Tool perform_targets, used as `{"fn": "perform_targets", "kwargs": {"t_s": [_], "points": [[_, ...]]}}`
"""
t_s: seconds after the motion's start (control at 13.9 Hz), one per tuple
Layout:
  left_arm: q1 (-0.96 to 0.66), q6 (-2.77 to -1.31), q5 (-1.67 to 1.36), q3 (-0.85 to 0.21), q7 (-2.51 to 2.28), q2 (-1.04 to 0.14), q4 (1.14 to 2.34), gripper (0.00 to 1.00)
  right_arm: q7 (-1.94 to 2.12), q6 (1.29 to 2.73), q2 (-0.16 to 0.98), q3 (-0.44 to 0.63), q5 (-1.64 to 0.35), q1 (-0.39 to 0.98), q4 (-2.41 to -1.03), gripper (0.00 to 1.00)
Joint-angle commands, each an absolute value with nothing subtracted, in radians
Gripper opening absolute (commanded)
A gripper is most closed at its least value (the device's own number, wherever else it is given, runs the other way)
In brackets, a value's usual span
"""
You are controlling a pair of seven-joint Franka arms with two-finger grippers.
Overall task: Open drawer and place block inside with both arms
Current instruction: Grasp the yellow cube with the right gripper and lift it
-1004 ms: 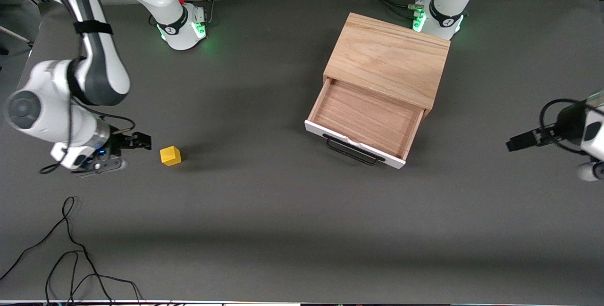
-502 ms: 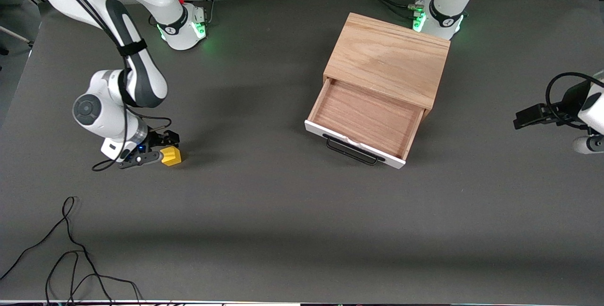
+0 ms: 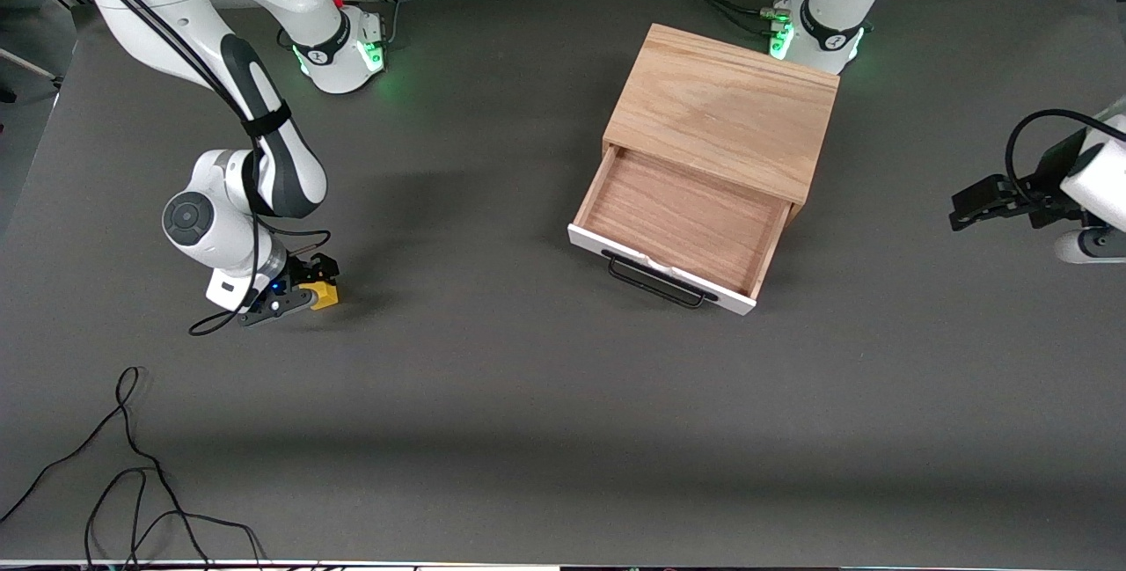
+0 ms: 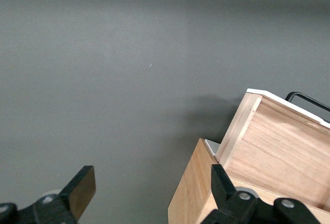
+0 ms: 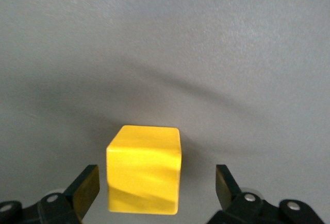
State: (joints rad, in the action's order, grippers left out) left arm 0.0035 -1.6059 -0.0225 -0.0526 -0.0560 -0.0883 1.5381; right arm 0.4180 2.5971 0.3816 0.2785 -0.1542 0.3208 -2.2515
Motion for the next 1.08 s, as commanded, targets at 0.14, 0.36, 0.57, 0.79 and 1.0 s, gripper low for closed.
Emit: {"fn": "perform_targets", "kwargs": {"t_s": [0.14, 0.36, 0.57, 0.79, 1.0], "points": [[-0.077, -1.586, -0.018, 0.017, -0.035, -0.029, 1.578, 1.00, 0.471, 2.617, 0.403, 0.279, -0.221, 0.325, -2.247, 0.35], [-0.078, -1.603, -0.015, 0.017, 0.006, -0.031, 1.580, 1.00, 0.462, 2.571, 0.384, 0.279, -0.225, 0.325, -2.224, 0.17], [-0.078, -1.618, -0.009, 0.017, 0.006, -0.031, 1.585, 1.00, 0.454, 2.276, 0.348, 0.281, -0.330, 0.328, -2.059, 0.17], [-0.080, -1.628, -0.006, 0.017, 0.006, -0.032, 1.588, 1.00, 0.335, 2.015, 0.353, 0.278, -0.330, 0.334, -1.813, 0.17], [-0.080, -1.629, -0.005, 0.015, 0.006, -0.035, 1.591, 1.00, 0.146, 1.776, 0.377, 0.267, -0.327, 0.366, -1.561, 0.17]]}}
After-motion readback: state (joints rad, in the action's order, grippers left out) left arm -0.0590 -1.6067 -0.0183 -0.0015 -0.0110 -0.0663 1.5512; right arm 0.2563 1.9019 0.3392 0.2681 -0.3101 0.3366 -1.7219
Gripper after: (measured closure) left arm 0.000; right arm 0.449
